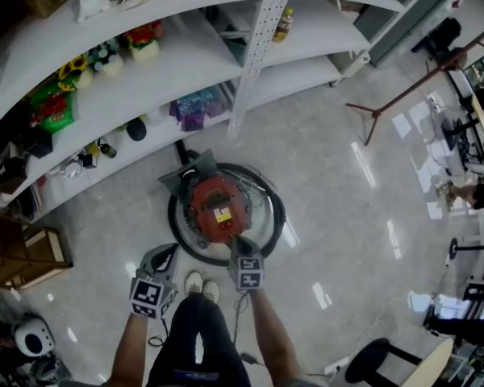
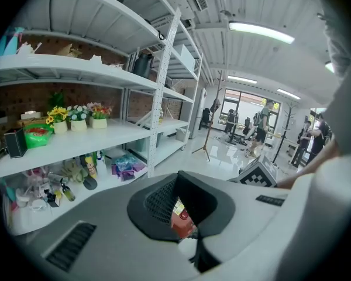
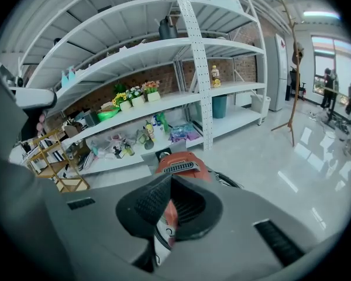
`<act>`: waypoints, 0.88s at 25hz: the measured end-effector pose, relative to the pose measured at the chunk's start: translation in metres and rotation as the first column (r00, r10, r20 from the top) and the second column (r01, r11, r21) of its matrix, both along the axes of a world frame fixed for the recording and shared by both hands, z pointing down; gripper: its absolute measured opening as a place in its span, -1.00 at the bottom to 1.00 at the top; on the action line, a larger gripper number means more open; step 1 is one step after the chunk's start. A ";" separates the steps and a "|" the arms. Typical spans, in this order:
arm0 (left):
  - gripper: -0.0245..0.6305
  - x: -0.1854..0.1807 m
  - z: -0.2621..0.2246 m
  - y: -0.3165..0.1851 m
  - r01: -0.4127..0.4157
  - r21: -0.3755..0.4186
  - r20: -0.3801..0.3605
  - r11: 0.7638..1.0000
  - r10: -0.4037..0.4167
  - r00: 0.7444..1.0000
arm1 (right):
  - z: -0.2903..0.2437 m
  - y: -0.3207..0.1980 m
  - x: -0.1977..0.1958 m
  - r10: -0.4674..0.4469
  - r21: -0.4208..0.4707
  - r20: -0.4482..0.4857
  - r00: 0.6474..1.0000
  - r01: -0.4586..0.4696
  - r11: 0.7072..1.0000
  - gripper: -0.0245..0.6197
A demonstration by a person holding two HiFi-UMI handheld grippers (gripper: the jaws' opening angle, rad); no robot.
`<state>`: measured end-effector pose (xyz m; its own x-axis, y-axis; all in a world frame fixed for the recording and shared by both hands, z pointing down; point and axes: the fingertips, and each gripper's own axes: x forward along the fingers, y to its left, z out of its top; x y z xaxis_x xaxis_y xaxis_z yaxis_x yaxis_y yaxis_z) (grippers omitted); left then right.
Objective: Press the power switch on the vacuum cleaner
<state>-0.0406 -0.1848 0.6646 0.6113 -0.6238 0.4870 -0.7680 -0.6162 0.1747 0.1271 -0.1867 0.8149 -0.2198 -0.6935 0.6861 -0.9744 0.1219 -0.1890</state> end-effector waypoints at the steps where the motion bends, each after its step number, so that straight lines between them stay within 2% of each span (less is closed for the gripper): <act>1: -0.90 0.000 -0.003 0.001 -0.002 0.001 -0.001 1.000 0.002 1.000 | -0.005 0.001 0.000 0.006 0.002 0.000 1.000 -0.006 1.000 -0.89; 7: -0.90 -0.001 -0.023 0.012 -0.005 0.008 -0.015 1.000 0.005 1.000 | -0.037 0.007 0.001 0.026 0.027 -0.001 1.000 -0.026 0.999 -0.89; 22: -0.90 0.001 -0.102 0.014 -0.033 0.099 0.004 0.995 0.033 0.999 | -0.155 0.023 0.004 0.053 0.122 0.007 0.999 -0.053 0.991 -0.89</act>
<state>-0.0394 -0.1712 0.5623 0.6312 -0.6485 0.4255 -0.7473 -0.6555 0.1095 0.1308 -0.1635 0.6602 -0.1833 -0.7826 0.5949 -0.9793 0.0926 -0.1800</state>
